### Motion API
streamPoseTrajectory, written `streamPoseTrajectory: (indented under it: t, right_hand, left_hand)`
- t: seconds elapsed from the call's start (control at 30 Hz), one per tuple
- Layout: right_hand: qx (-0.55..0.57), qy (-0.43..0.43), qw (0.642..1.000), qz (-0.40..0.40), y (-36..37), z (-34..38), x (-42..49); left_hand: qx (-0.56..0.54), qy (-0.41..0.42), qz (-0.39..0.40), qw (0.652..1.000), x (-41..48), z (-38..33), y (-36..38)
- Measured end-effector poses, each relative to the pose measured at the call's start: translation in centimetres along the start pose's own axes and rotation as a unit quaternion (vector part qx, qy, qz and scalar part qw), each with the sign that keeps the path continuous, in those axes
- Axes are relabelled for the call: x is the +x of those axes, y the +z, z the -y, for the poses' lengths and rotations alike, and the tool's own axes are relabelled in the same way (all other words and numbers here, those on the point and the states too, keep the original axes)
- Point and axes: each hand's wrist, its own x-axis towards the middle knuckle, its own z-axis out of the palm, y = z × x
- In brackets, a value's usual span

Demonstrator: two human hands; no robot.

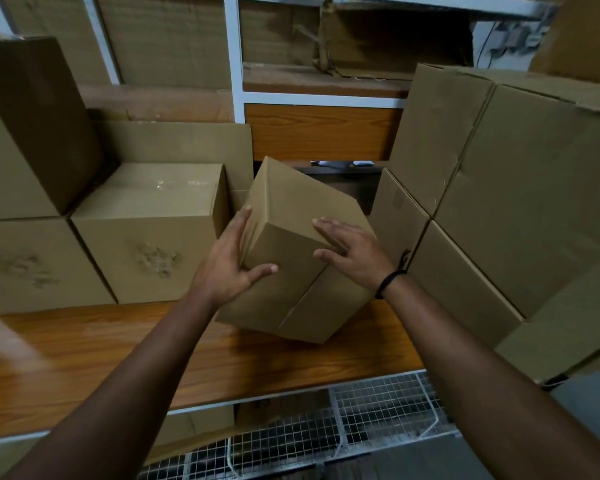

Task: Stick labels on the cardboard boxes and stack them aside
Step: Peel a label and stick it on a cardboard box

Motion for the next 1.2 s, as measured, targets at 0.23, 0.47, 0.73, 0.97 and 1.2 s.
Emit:
streamPoseTrajectory:
  t: [0.23, 0.47, 0.73, 0.97, 1.2]
  right_hand:
    - [0.197, 0.247, 0.948, -0.03, -1.4, -5.3, -2.0]
    - [0.362, 0.275, 0.89, -0.041, -1.3, -6.2, -3.0]
    - [0.251, 0.188, 0.949, -0.031, -3.9, -5.7, -2.6]
    - [0.205, 0.189, 0.96, -0.001, -1.1, -5.0, -3.6]
    - [0.232, 0.136, 0.962, 0.042, 1.5, -5.8, -4.6]
  left_hand:
    - [0.083, 0.069, 0.019, 0.994, 2.0, -2.3, -1.4]
    - [0.041, 0.072, 0.014, 0.996, 1.9, -3.1, -0.3]
    - [-0.131, 0.019, -0.042, 0.99, -1.9, -2.2, 1.4]
    - [-0.166, -0.018, -0.058, 0.984, -5.1, 0.6, 1.5]
    - [-0.145, -0.048, -0.054, 0.987, -6.2, 3.0, 0.8]
